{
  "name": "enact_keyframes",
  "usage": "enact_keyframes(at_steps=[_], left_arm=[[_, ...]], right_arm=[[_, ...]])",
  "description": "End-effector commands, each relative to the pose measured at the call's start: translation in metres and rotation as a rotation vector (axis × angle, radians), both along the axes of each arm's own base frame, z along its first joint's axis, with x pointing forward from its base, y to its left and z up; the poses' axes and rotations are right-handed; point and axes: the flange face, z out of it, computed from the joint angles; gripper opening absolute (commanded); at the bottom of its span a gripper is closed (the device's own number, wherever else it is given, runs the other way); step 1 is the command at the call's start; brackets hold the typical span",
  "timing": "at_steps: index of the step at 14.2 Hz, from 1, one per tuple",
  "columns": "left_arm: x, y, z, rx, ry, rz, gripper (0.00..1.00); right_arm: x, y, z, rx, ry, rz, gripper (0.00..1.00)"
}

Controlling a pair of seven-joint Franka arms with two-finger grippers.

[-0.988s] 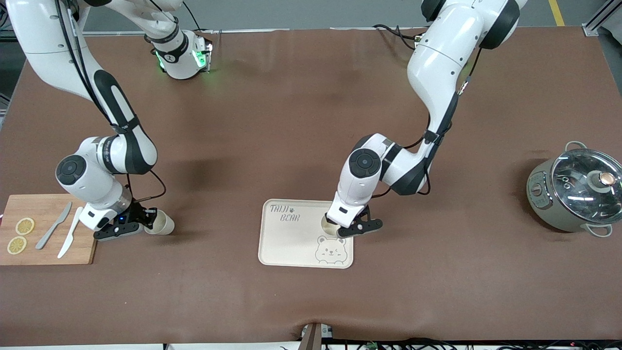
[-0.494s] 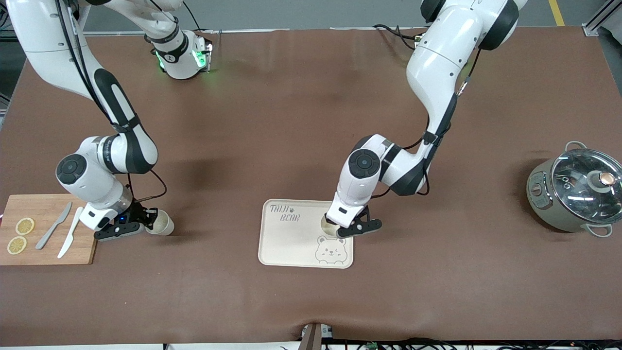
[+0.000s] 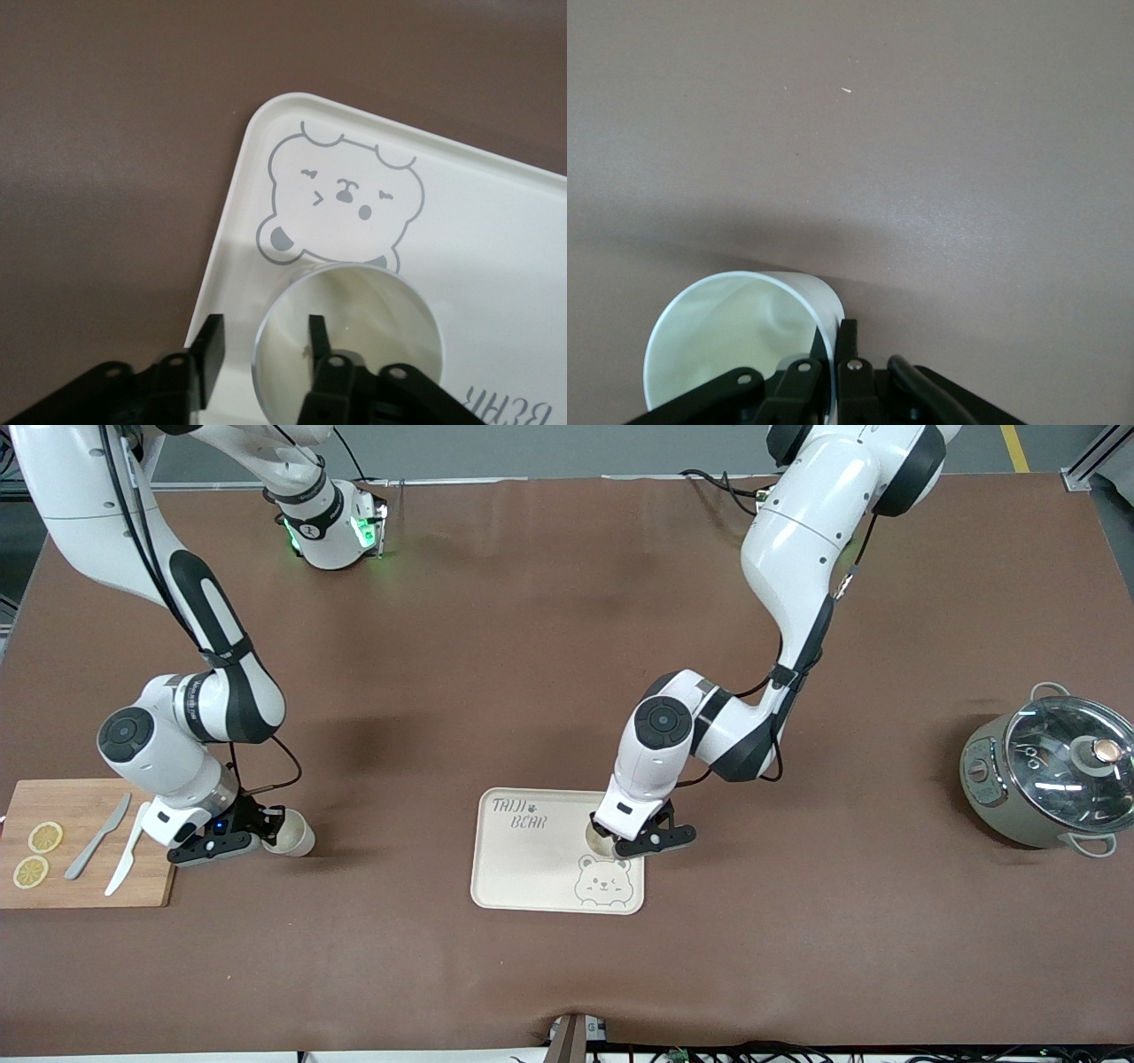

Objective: Place white IKEA cup upright on tray with both arms

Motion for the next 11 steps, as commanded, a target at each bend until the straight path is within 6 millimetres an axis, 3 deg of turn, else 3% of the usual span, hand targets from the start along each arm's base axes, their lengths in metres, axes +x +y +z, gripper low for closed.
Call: enact_keyframes(at_steps=[1,2,4,7,11], left_arm=[[0.002,-0.005,0.009,0.025,-0.036,0.0,0.9],[-0.003,-0.009,0.009,0.048,-0.036,-0.017,1.0],[-0.002,-0.007,0.019,0.067,-0.027,-0.014,1.0],[0.0,0.006,0.049,0.107,0.004,-0.007,1.0],[0.013,0.059,0.109,0.172,0.09,-0.049,1.0]], right_arm=[[0.015,-0.003,0.026,0.002,0.053,-0.002,0.0],[0.018,-0.002,0.033,0.005,0.074,-0.004,0.0],[0.023,0.006,0.043,0.008,0.1,0.0,0.0],[0.033,0.029,0.073,0.034,0.151,-0.03,0.0],[0.04,0.078,0.113,0.039,0.213,-0.108,0.01]])
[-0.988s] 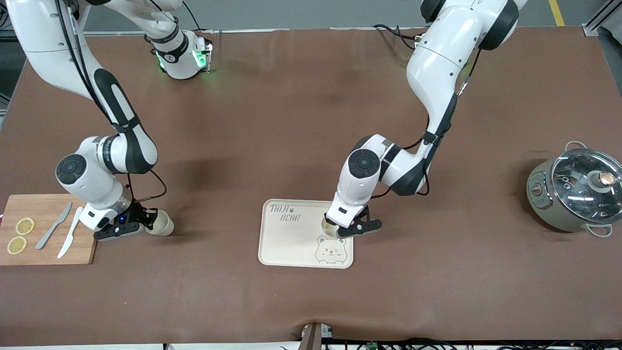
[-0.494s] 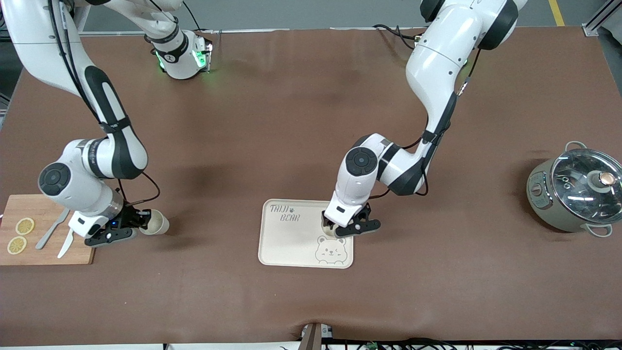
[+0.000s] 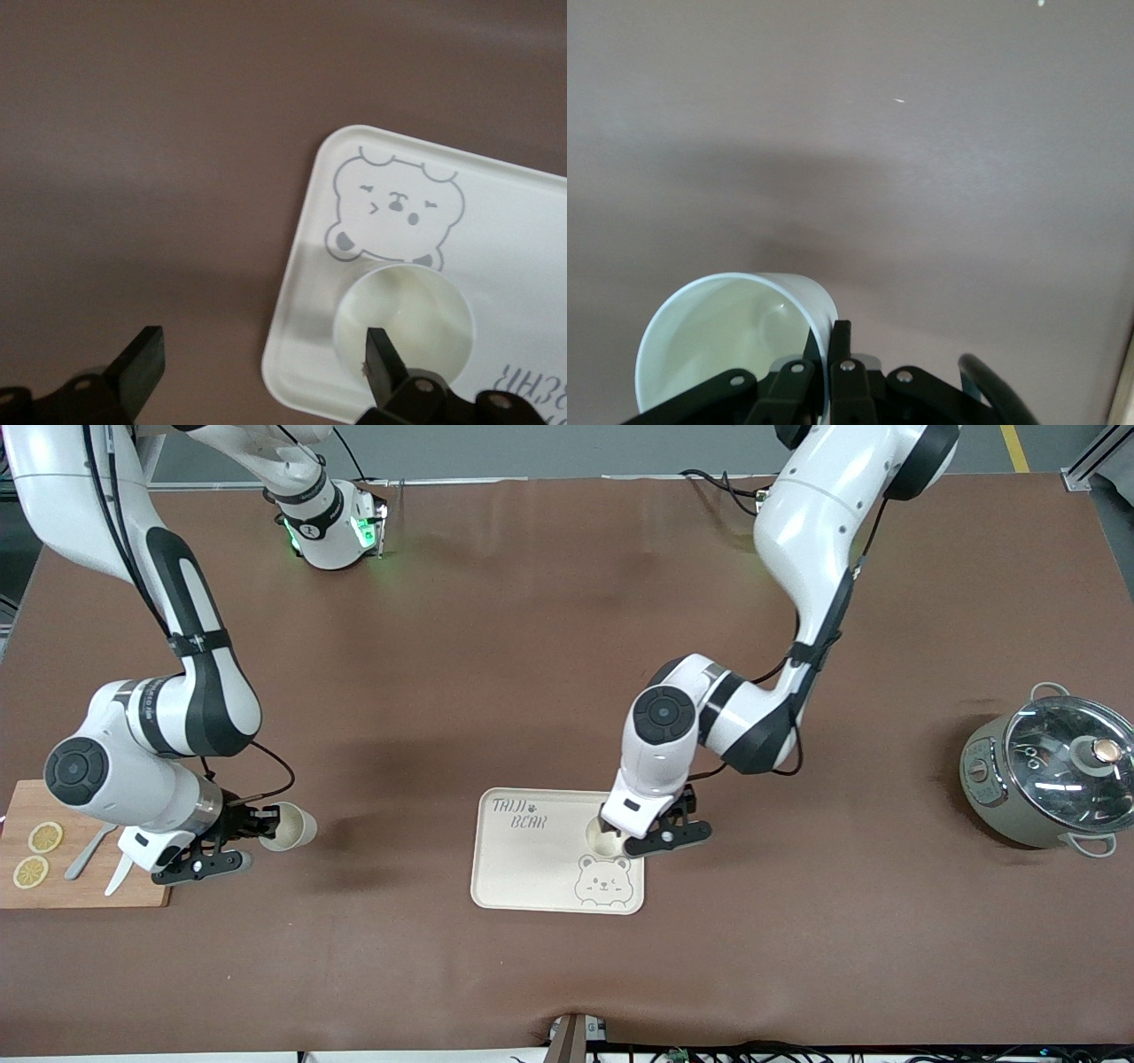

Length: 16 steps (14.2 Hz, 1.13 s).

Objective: Place white IKEA cup upright on tray with both arms

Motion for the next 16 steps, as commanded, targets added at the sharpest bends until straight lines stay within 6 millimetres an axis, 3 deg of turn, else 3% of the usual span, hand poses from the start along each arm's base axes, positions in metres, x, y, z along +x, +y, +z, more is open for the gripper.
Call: enact_keyframes(at_steps=[1,4,7,9,11,13,16], left_arm=[[0.008,0.042,0.049,0.023,0.043,-0.039,1.0],[0.023,0.091,0.085,0.026,0.061,-0.105,1.0],[0.039,0.148,0.099,0.03,0.086,-0.156,1.0],[0.053,0.195,0.106,0.018,0.091,-0.206,1.0],[0.063,0.236,0.107,0.012,0.102,-0.247,1.0],[0.071,0.264,0.096,0.015,0.115,-0.268,1.0],[0.083,0.284,0.073,0.001,0.09,-0.273,1.0]], right_arm=[[0.003,0.039,0.025,0.005,0.015,-0.069,0.01],[-0.001,0.078,0.033,0.04,0.01,-0.186,0.01],[-0.003,0.121,0.041,0.112,-0.006,-0.312,0.01],[-0.008,0.162,0.044,0.133,-0.046,-0.379,0.02],[-0.015,0.205,0.039,0.154,-0.082,-0.423,0.02],[-0.018,0.235,0.02,0.164,-0.082,-0.478,0.02],[-0.023,0.28,0.003,0.168,-0.084,-0.501,0.02]])
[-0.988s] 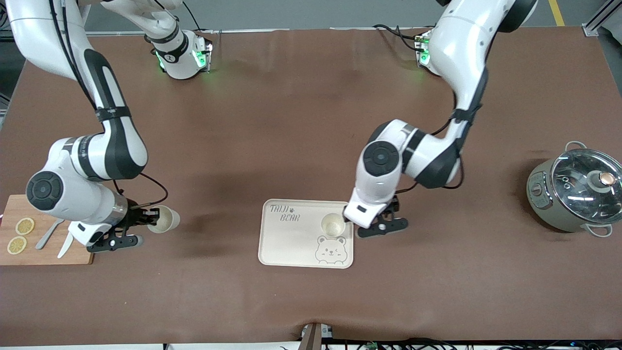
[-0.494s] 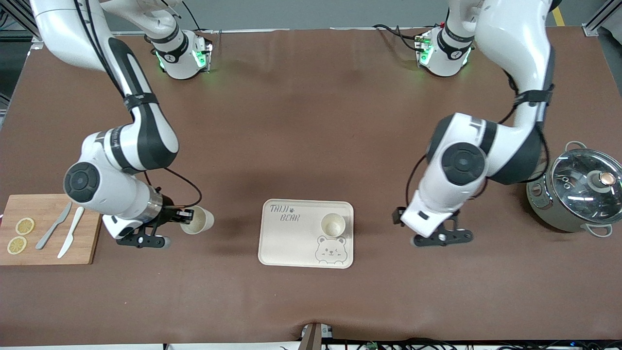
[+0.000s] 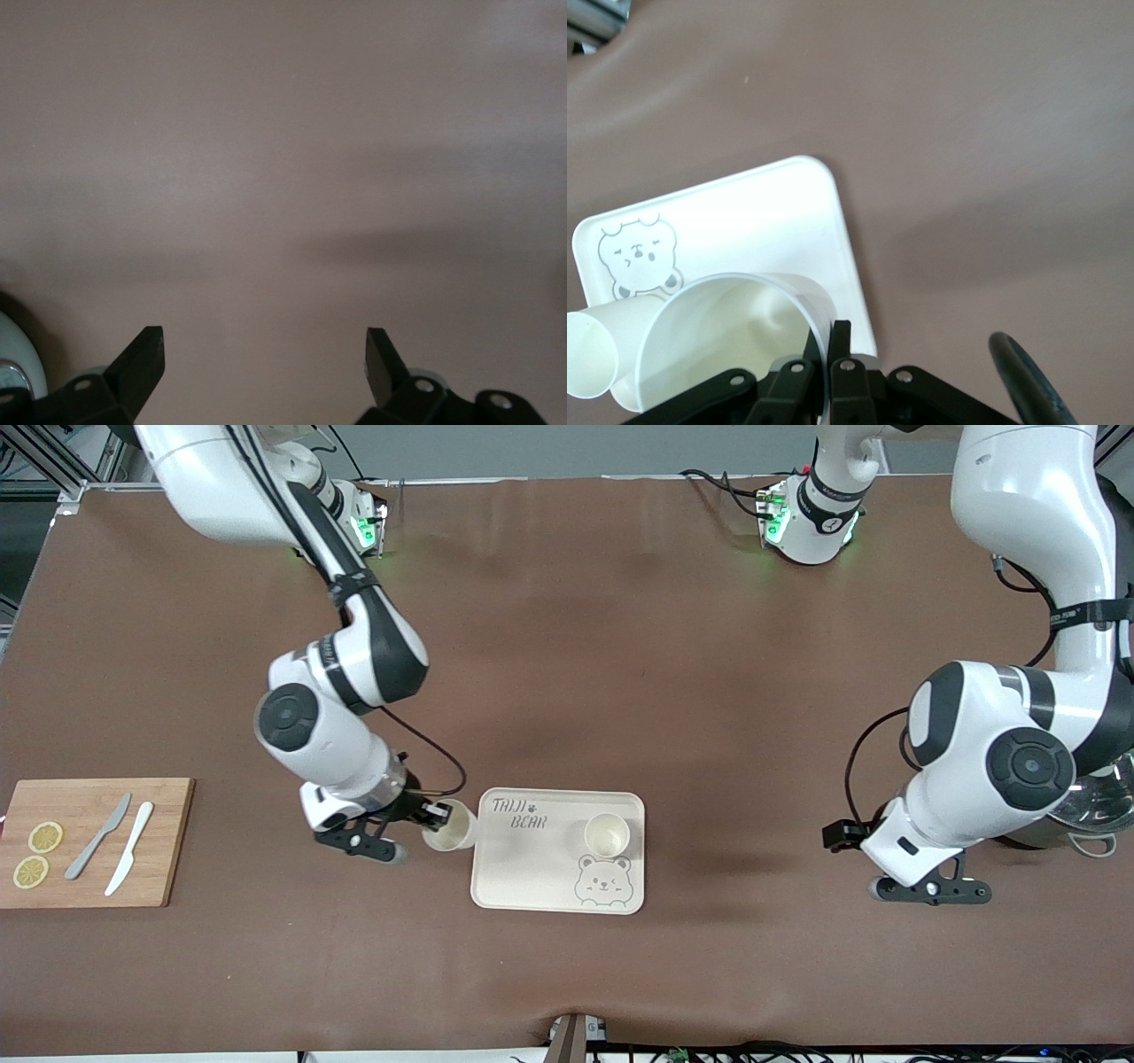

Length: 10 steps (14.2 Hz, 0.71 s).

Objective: Place white IKEA cup upright on tray with both arms
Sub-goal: 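Carry the cup toward the tray with the right gripper while the left gripper withdraws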

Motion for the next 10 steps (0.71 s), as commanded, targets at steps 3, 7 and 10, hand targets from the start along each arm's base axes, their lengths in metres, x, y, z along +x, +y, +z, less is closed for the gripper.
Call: enact_keyframes(at_steps=[3,7,10], left_arm=[[0.011,0.024,-0.019,-0.029,-0.033,-0.018,1.0],[0.008,0.043,0.002,-0.036,-0.058,-0.007,1.0],[-0.014,0.049,0.049,-0.059,-0.099,0.027,1.0]], right_arm=[[0.004,0.04,-0.024,0.01,-0.03,-0.06,0.02],[0.001,0.053,-0.048,-0.006,-0.048,-0.062,0.02],[-0.001,0.06,-0.061,-0.014,-0.069,-0.049,0.02]])
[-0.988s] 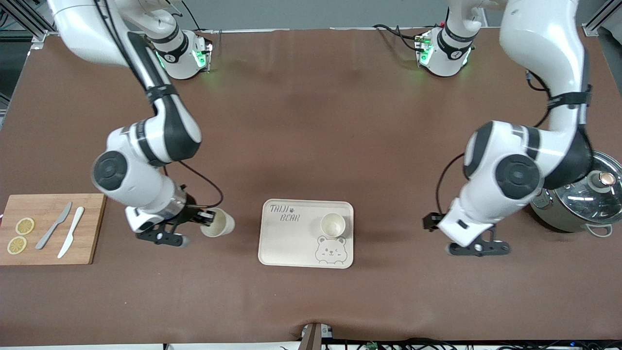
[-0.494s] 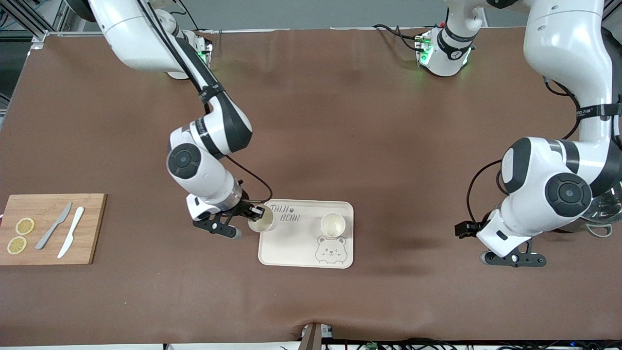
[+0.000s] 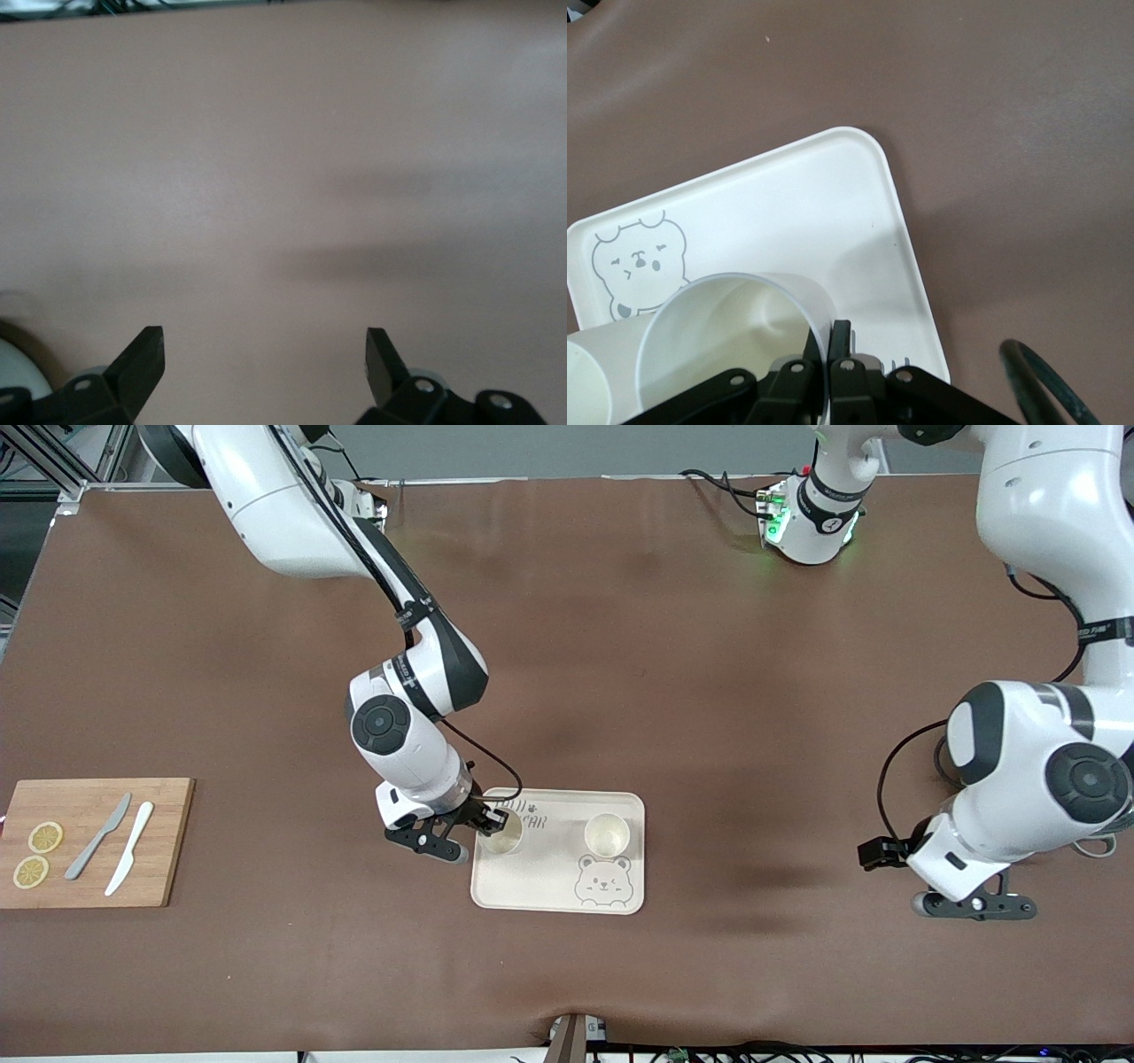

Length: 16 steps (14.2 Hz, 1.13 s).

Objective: Place white IKEA cup upright on tray with both arms
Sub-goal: 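Carry the cup toward the tray with the right gripper while the left gripper withdraws, then lower the cup onto the tray with the right gripper while the left gripper rises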

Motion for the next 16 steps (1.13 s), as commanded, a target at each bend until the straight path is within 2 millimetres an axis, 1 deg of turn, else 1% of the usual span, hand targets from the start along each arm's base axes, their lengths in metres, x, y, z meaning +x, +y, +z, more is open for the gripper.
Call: enact_keyframes(at_steps=[1,3,4,9,12,14,16], left_arm=[[-0.036,0.002,0.047,-0.015,-0.025,0.006,1.0],[-0.054,0.001,0.067,-0.013,-0.035,0.006,1.0],[-0.062,0.001,0.078,-0.011,-0.038,0.006,1.0],[-0.099,0.003,0.146,-0.01,-0.035,0.035,1.0],[-0.123,-0.001,0.179,-0.031,-0.021,0.065,1.0],[-0.145,-0.003,0.201,-0.024,-0.001,0.058,1.0],[-0.166,-0.004,0.221,-0.035,-0.018,0.046,1.0]], right_arm=[[0.001,0.012,-0.011,-0.024,-0.022,-0.022,0.02],[-0.002,0.02,-0.02,-0.039,-0.043,-0.015,0.02],[-0.003,0.021,-0.026,-0.046,-0.041,-0.013,0.02],[-0.005,0.024,-0.039,-0.054,-0.046,-0.023,0.03],[-0.008,0.031,-0.047,-0.063,-0.066,-0.021,0.04],[-0.009,0.032,-0.047,-0.064,-0.07,-0.021,0.04],[-0.009,0.032,-0.048,-0.065,-0.069,-0.021,0.04]])
